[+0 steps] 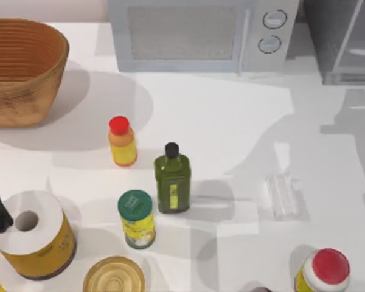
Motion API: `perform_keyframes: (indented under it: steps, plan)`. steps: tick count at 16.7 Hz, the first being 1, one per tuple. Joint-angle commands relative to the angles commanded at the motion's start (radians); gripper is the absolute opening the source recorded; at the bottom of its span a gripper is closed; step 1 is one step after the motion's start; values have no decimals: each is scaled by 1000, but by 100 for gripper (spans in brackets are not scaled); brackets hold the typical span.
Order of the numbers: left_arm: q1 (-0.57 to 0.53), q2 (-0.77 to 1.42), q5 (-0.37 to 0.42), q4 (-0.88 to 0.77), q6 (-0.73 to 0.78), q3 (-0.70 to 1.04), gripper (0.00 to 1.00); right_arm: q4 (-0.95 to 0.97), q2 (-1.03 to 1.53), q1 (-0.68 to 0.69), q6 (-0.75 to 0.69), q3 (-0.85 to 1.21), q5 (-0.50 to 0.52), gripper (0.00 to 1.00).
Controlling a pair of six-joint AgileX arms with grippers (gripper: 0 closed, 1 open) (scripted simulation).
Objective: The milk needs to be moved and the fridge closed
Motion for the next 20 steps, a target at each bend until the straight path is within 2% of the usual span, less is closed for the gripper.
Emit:
perform_keyframes:
  steps: [4,14,17,20]
  plan:
    - [0,0,0,0,0,0,100,-248,161,-39,-22,267,-32,0]
    - [0,0,0,0,0,0,100,-1096,551,-155,-89,1099,-132,0]
    - [0,0,0,0,0,0,100,-1230,606,-177,-102,1230,-151,0]
    - [0,0,0,0,0,0,100,-1269,623,-185,-106,1267,-157,0]
